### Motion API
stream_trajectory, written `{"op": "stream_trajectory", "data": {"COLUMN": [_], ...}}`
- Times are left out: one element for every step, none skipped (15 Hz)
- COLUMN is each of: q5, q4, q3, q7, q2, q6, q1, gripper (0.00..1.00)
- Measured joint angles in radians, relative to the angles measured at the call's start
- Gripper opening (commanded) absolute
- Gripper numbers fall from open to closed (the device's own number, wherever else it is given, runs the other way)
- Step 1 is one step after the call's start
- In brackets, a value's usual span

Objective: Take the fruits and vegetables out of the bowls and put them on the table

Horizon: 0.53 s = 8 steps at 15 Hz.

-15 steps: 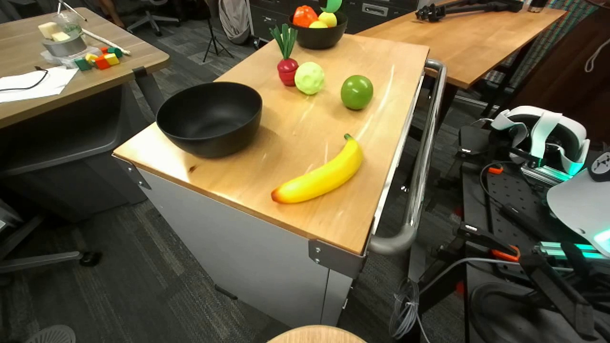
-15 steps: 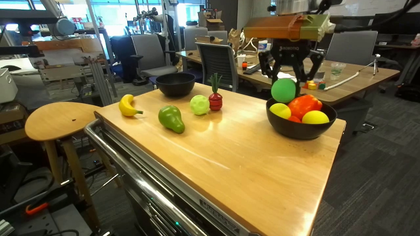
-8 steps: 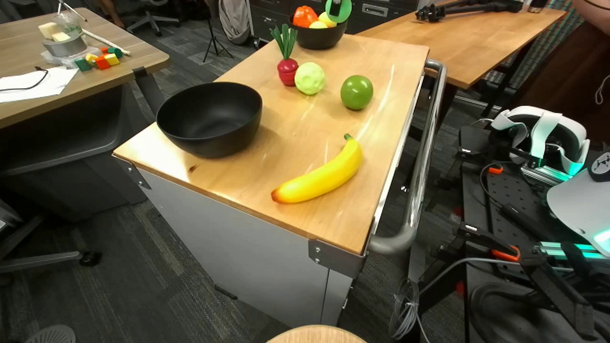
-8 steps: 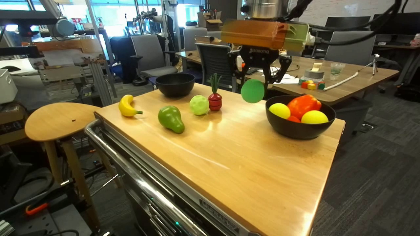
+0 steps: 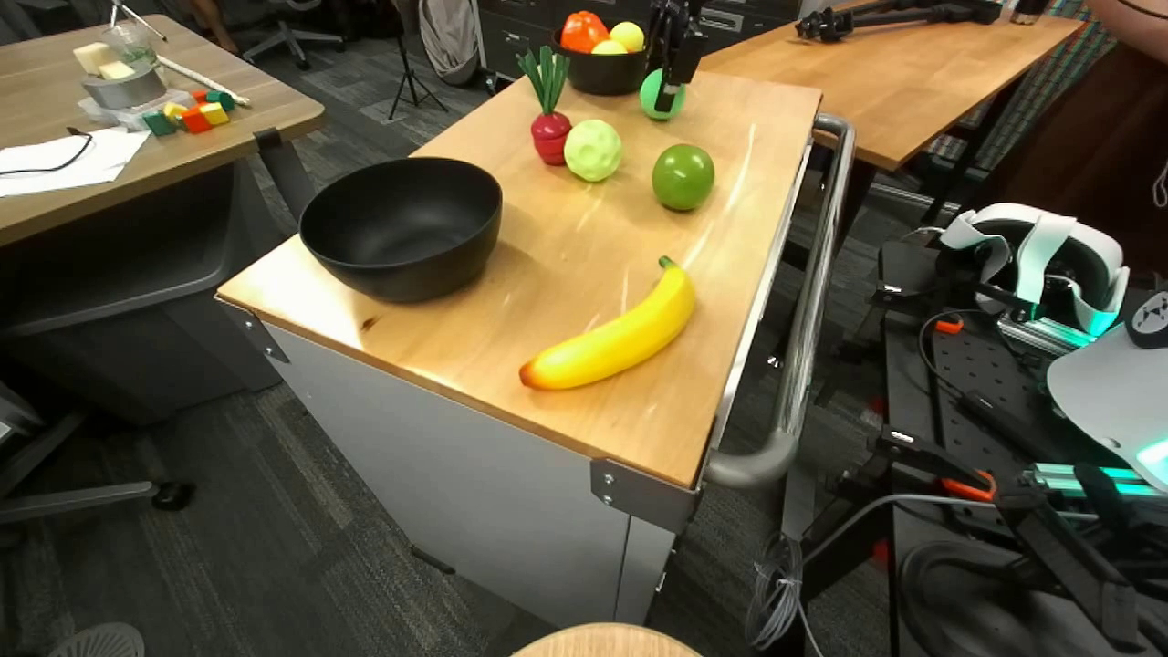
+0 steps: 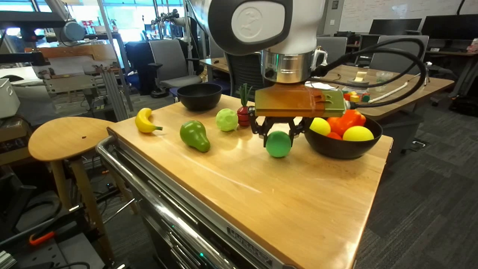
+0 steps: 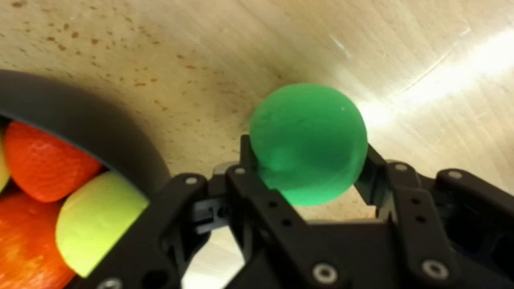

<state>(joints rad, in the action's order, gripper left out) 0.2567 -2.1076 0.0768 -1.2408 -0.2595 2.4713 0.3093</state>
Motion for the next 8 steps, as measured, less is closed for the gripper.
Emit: {"op": "stream_trajectory", "data": {"q5": [0.002, 0.002, -0.002, -0.009, -0.016, -0.022, -0.029, -0.031], "q4": [-0.011, -0.018, -0.022, -0.023, -0.025, -0.025, -0.026, -0.025], "q3": [-0.001, 0.0, 0.0, 0.001, 0.003, 0.005, 0.008, 0.012], "q7": [-0.024, -0.046, -0.068, -0.092, -0.117, -0.139, -0.158, -0.175], "q2": [-0.001, 0.0, 0.001, 0.005, 0.013, 0.027, 0.045, 0.068], "q6": [0.01, 0.012, 0.013, 0.013, 0.012, 0.008, 0.001, -0.015], "q1": [0.0, 0.0, 0.0, 0.0, 0.0, 0.0, 0.0, 0.0], "gripper": [0.96, 1.0, 1.0, 1.0, 1.0, 1.0, 1.0, 1.0]}}
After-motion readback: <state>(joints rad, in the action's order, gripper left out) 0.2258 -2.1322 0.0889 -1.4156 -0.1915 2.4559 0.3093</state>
